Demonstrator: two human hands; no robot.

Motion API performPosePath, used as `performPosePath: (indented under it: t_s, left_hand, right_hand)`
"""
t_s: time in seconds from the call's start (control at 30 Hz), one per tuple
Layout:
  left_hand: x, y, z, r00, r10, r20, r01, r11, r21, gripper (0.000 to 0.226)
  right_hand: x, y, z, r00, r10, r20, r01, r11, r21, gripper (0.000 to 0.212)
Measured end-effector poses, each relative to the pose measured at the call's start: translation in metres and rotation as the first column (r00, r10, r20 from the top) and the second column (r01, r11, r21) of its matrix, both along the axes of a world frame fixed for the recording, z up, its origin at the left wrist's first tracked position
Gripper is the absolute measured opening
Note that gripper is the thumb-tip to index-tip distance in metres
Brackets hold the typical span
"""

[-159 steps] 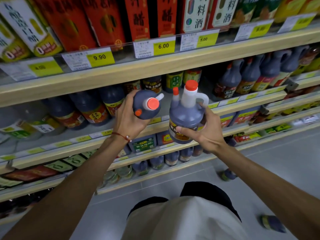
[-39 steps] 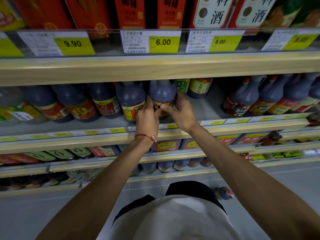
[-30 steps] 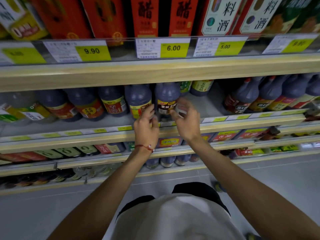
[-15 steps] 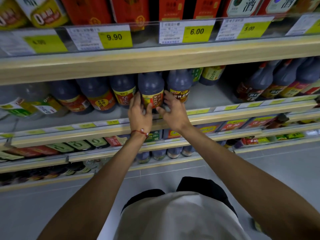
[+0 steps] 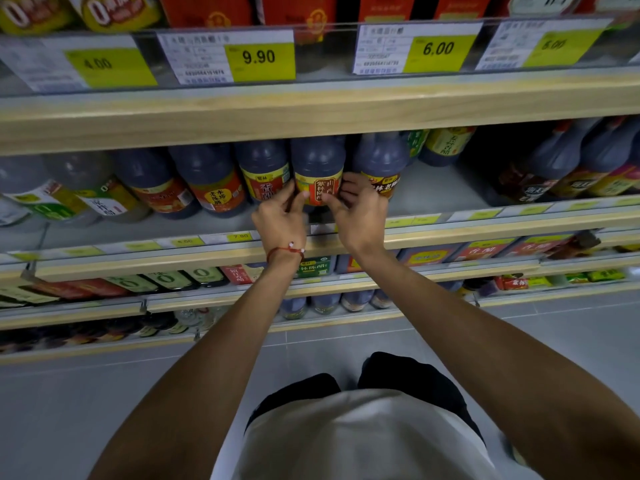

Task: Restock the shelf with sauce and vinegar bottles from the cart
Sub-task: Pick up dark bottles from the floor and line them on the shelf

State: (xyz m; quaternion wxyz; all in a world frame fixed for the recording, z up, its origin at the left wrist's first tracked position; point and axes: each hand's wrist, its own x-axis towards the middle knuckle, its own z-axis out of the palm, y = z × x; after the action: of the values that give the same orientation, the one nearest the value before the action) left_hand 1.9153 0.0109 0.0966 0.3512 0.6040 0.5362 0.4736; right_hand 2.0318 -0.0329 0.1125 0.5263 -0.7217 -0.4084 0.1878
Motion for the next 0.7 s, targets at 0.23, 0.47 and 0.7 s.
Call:
performPosePath:
  t_s: [0.23,0.47,0.7]
  left_hand:
    - [0.001,0.004,-0.001,0.999,-0.007,-0.052,0.009,0.999,0.033,0.034]
    - [0.009,-0.004,-0.004,0.992,0.001,0.128,0.013,0.994,-0.105,0.043]
    - [0.035,-0.041,0.004,0.998,-0.028,0.055,0.029,0.999,-0.024,0.027]
  right_hand:
    - [-0.003,0.002,-0.013,0.999,-0.026,0.028,0.025,0.998,0.059,0.04]
    - [0.013,-0.018,-0.007,0.975,0.202,0.095,-0.2,0.979,-0.028,0.047]
    - [0.063,-0.044,0.007,0.989,0.006,0.146,0.011,0.994,-0.112,0.014]
